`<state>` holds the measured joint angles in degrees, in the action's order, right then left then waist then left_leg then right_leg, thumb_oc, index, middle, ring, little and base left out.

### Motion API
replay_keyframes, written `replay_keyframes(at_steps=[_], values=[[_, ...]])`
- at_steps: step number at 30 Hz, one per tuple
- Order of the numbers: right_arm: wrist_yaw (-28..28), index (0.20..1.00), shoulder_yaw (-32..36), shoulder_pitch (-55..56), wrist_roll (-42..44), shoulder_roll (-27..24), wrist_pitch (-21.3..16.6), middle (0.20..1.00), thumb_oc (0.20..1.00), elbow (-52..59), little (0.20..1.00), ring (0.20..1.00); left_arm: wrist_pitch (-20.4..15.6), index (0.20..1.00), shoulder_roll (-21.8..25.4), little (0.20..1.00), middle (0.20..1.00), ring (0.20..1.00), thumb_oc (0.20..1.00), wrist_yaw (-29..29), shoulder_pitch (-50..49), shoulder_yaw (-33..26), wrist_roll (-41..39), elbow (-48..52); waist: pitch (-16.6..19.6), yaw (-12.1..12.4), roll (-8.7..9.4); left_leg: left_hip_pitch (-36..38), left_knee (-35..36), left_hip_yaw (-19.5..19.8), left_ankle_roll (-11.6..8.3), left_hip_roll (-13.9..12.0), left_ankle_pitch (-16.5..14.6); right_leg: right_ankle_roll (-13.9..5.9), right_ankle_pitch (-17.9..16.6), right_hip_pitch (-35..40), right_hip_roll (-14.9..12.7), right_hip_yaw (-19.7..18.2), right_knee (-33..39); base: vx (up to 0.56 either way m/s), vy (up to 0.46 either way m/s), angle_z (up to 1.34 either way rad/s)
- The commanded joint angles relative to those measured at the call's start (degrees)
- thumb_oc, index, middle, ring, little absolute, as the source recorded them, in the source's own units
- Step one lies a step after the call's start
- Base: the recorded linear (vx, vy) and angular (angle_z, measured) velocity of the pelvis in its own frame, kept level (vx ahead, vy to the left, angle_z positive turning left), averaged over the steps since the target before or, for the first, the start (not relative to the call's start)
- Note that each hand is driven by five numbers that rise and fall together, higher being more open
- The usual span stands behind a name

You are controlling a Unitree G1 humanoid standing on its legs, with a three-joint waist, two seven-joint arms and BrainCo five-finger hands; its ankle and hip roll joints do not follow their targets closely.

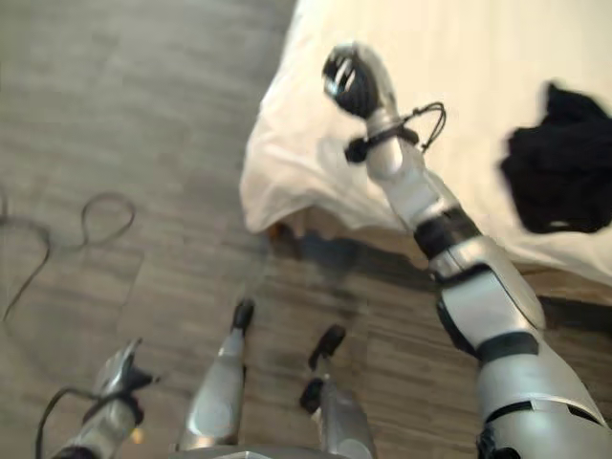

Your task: Tidy up the quilt and then pick up the clothes from the bed and put them into the laundry hamper.

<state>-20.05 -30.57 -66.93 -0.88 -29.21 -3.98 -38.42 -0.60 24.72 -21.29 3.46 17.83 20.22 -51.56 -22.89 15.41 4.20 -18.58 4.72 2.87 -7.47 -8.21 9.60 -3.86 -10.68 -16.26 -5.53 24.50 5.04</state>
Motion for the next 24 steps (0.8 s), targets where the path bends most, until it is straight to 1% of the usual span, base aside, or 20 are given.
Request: replay_keyframes(at_steps=[1, 2, 3, 4, 5, 6, 7, 8, 9, 10, 11, 12, 14, 15, 18, 20, 21, 22, 23, 24], values=[[-4.1, 0.200, 1.1, 1.3, 7.1, 0.3, 0.7, 0.200, 0.200, -5.1, 0.200, 0.200, -0.9, 1.000, 0.1, 1.000, 1.000, 1.000, 1.000, -2.3, 5.0, 4.6, -4.1, -3.7, -5.5, 0.7, -2.10, -0.3, -1.9, 2.6, -0.54, 0.3, -5.2, -5.89, 9.1, 1.0, -8.3, -0.6, -5.9, -0.15, 0.014, 0.40], [-4.3, 0.200, 1.8, 2.0, 9.0, 2.3, 0.8, 0.200, 0.200, -8.6, 0.200, 0.200, -1.3, 1.000, -0.8, 1.000, 1.000, 1.000, 1.000, -2.2, 6.5, 6.3, -4.5, -3.1, -6.7, 0.9, -3.07, -2.3, -2.5, 3.0, -0.58, 0.7, -4.9, -5.76, 9.8, -1.1, -8.6, -0.5, -7.7, -0.09, 0.003, 0.43], [-3.2, 0.200, 0.7, 2.5, 9.7, 3.9, 1.7, 0.200, 0.200, -12.0, 0.200, 0.200, -1.2, 1.000, -1.5, 1.000, 1.000, 1.000, 1.000, -2.4, 7.3, 6.8, -5.7, -2.5, -6.9, 1.0, -4.06, -3.8, -2.6, 3.3, -0.83, 0.6, -5.6, -5.91, 12.1, -3.5, -8.3, -0.9, -10.1, -0.04, 0.005, 0.34], [-2.5, 0.200, 0.2, 4.4, 10.0, 6.0, 2.1, 0.200, 0.200, -13.0, 0.200, 0.200, -1.2, 1.000, -1.8, 1.000, 1.000, 1.000, 1.000, -3.0, 7.5, 6.7, -6.0, -1.8, -6.9, 1.0, -4.19, -4.4, -2.5, 3.3, -0.72, 0.5, -5.5, -5.79, 12.4, -4.4, -8.3, -0.9, -10.7, 0.01, -0.005, 0.26], [-2.5, 0.200, 0.2, 4.4, 10.0, 6.0, 2.0, 0.200, 0.200, -13.0, 0.200, 0.200, -1.2, 1.000, -1.8, 1.000, 1.000, 1.000, 1.000, -3.0, 7.4, 6.7, -6.0, -1.8, -6.9, 0.9, -4.13, -4.5, -2.5, 3.3, -0.72, 0.5, -5.5, -5.78, 12.4, -4.5, -8.3, -0.9, -10.8, 0.02, -0.022, 0.13], [-0.2, 0.200, -1.3, 9.0, 9.1, 8.9, 2.3, 0.200, 0.200, -13.0, 0.200, 0.200, -0.8, 1.000, -2.0, 1.000, 1.000, 1.000, 1.000, -3.3, 7.2, 6.4, -6.1, -1.0, -6.9, 0.9, -3.94, -4.1, -2.4, 3.1, -0.53, 0.5, -5.4, -5.65, 12.8, -4.3, -8.2, -1.1, -10.9, -0.04, -0.010, 0.07], [1.1, 0.200, -2.5, 12.0, 8.6, 10.8, 2.4, 0.200, 0.200, -12.5, 0.200, 0.200, -0.6, 1.000, -2.2, 1.000, 1.000, 1.000, 1.000, -3.5, 6.9, 6.5, -5.4, -1.0, -6.9, 0.8, -3.73, -4.2, -2.4, 3.1, -0.18, 0.9, -4.3, -5.14, 11.4, -4.1, -8.3, -0.8, -10.1, 0.04, -0.042, 0.04], [1.1, 0.200, -2.5, 12.0, 8.6, 10.9, 2.4, 0.200, 0.200, -12.5, 0.200, 0.200, -0.6, 1.000, -2.2, 1.000, 1.000, 1.000, 1.000, -3.5, 6.8, 6.4, -5.5, -1.0, -6.8, 0.8, -3.72, -3.2, -2.0, 3.0, -0.46, 0.6, -5.4, -5.55, 12.7, -3.4, -7.9, -1.3, -10.2, -0.04, 0.009, -0.01], [2.5, 0.200, -3.8, 14.8, 8.0, 12.1, 2.3, 0.200, 0.200, -11.2, 0.200, 0.200, -0.4, 1.000, -2.2, 1.000, 1.000, 1.000, 1.000, -3.4, 6.5, 6.4, -4.9, -1.3, -6.9, 0.6, -3.54, -3.2, -2.0, 2.9, -0.10, 0.8, -4.4, -5.18, 11.3, -3.2, -8.2, -0.9, -9.5, 0.05, -0.022, -0.02], [4.1, 0.200, -5.8, 17.5, 6.9, 12.9, 2.0, 0.200, 0.200, -9.1, 0.200, 0.200, -0.1, 1.000, -2.3, 1.000, 1.000, 1.000, 1.000, -3.0, 6.0, 6.4, -4.3, -2.0, -6.6, 0.4, -3.21, -2.4, -1.8, 2.9, 0.01, 0.8, -4.6, -5.17, 11.2, -2.5, -8.0, -1.2, -9.1, 0.00, 0.000, 0.00], [7.6, 0.200, -9.3, 22.6, 4.3, 12.3, 0.4, 0.200, 0.200, 0.7, 0.200, 0.200, 0.7, 1.000, -2.8, 1.000, 1.000, 1.000, 1.000, -2.4, 4.7, 5.9, -2.6, -3.9, -5.7, -0.4, -2.43, -0.4, -1.0, 2.4, 0.14, 0.6, -5.2, -5.30, 10.9, -0.8, -7.8, -1.7, -8.0, 0.08, -0.036, 0.02], [7.6, 0.200, -9.3, 22.7, 4.3, 12.2, 0.5, 0.200, 0.200, 0.8, 0.200, 0.200, 0.7, 1.000, -2.8, 1.000, 1.000, 1.000, 1.000, -2.4, 4.6, 5.9, -2.6, -3.9, -5.7, -0.4, -2.48, -0.3, -0.9, 2.4, 0.14, 0.6, -5.2, -5.31, 10.9, -0.7, -7.7, -1.7, -7.9, 0.08, -0.021, 0.00], [10.7, 0.200, -9.6, 26.2, 6.7, 9.5, -2.2, 0.200, 0.200, 13.0, 0.200, 0.200, 1.1, 1.000, -2.7, 1.000, 1.000, 1.000, 1.000, -2.0, 3.6, 4.7, -1.3, -5.0, -4.4, -1.7, -1.70, 1.7, -0.6, 1.8, 0.23, 0.5, -5.8, -5.48, 10.7, 0.9, -7.5, -2.3, -6.9, 0.09, 0.019, -0.13], [12.7, 0.200, -7.8, 28.0, 10.0, 6.5, -4.7, 0.200, 0.200, 23.8, 0.200, 0.200, 1.4, 1.000, -2.3, 1.000, 1.000, 1.000, 1.000, -1.8, 2.9, 3.6, -0.4, -6.4, -3.3, -3.0, -1.14, 3.5, -0.6, 1.1, 0.30, 0.4, -6.5, -5.71, 10.3, 2.4, -7.4, -2.9, -5.8, 0.09, 0.025, -0.26], [12.6, 0.200, -5.3, 26.4, 12.8, 4.1, -6.2, 0.200, 0.200, 29.9, 0.200, 0.200, 1.4, 1.000, -2.1, 1.000, 1.000, 1.000, 1.000, -1.4, 3.4, 2.8, -0.3, -7.5, -2.7, -4.0, -1.03, 4.5, -0.6, 0.3, 0.32, 0.4, -7.0, -5.92, 9.9, 2.9, -7.4, -3.4, -4.9, 0.04, 0.033, -0.42], [9.1, 0.200, -0.2, 21.4, 19.0, 2.7, -8.8, 0.200, 0.200, 33.0, 0.200, 0.200, 0.9, 1.000, -1.2, 1.000, 1.000, 1.000, 1.000, -1.6, 5.4, 3.1, -1.4, -6.5, -3.5, -5.2, -1.38, 3.4, -3.1, -0.5, 0.33, 0.7, -7.8, -5.95, 9.4, 1.7, -8.0, -4.4, -5.3, -0.05, 0.041, -0.31], [9.1, 0.200, -0.2, 21.3, 19.0, 2.7, -8.8, 0.200, 0.200, 33.0, 0.200, 0.200, 0.9, 1.000, -1.2, 1.000, 1.000, 1.000, 1.000, -1.6, 5.4, 3.1, -1.4, -6.5, -3.5, -5.2, -1.37, 3.3, -3.2, -0.5, 0.33, 0.7, -7.9, -5.95, 9.4, 1.6, -8.0, -4.4, -5.4, -0.16, 0.050, -0.24], [4.9, 0.200, 3.6, 17.2, 19.7, 0.9, -9.9, 0.200, 0.200, 32.7, 0.200, 0.200, 0.1, 1.000, -1.0, 1.000, 1.000, 1.000, 1.000, -2.0, 7.8, 4.6, -2.7, -4.2, -6.0, -5.7, -2.00, -0.1, -6.3, -0.8, 0.15, 1.4, -8.4, -5.76, 9.1, -1.0, -8.6, -5.1, -6.6, -0.12, 0.026, -0.22], [4.9, 0.200, 3.6, 17.2, 19.7, 0.9, -9.9, 0.200, 0.200, 32.6, 0.200, 0.200, 0.1, 1.000, -1.0, 1.000, 1.000, 1.000, 1.000, -1.9, 7.9, 4.6, -2.7, -4.2, -5.9, -5.7, -1.98, -0.3, -6.5, -0.8, 0.15, 1.4, -8.5, -5.76, 9.2, -1.1, -8.6, -5.1, -6.7, -0.18, 0.058, -0.21], [1.2, 0.200, 7.4, 16.6, 19.9, -0.1, -9.8, 0.200, 0.200, 29.3, 0.200, 0.200, -0.5, 1.000, -1.4, 1.000, 1.000, 1.000, 1.000, -2.1, 9.1, 5.1, -4.0, -2.6, -6.9, -6.2, -2.54, -3.4, -8.6, -1.0, 0.20, 1.9, -8.8, -5.58, 9.0, -3.5, -8.9, -5.3, -7.6, -0.07, 0.034, -0.07]])
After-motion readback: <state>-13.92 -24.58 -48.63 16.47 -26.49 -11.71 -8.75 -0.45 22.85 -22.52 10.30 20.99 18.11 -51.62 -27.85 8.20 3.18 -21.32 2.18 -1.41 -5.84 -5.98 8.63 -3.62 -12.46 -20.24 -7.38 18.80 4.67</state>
